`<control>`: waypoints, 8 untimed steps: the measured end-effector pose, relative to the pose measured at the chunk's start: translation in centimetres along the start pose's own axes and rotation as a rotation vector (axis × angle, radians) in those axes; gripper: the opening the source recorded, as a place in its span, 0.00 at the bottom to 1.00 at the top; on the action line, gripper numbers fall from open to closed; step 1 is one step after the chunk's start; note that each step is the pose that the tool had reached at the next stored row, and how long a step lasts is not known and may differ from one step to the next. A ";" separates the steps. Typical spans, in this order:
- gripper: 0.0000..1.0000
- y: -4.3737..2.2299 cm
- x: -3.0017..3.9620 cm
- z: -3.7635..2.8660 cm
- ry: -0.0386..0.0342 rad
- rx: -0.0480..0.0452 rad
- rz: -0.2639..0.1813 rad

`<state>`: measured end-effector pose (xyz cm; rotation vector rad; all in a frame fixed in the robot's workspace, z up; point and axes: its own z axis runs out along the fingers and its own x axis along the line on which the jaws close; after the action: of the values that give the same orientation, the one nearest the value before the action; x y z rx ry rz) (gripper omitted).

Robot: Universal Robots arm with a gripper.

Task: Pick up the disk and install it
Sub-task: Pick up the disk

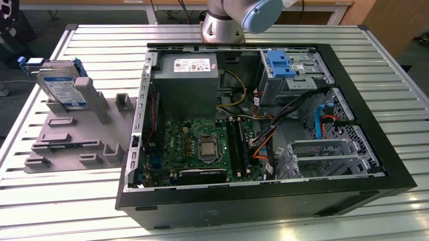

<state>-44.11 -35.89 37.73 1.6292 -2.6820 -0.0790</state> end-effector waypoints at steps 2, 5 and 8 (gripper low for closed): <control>0.11 0.00 0.00 0.00 0.0000 0.0000 0.000; 0.11 0.00 0.00 0.00 0.0000 0.0000 0.000; 0.11 0.00 0.00 0.00 0.0000 0.0000 -0.001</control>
<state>-44.11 -35.89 37.73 1.6307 -2.6811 -0.0790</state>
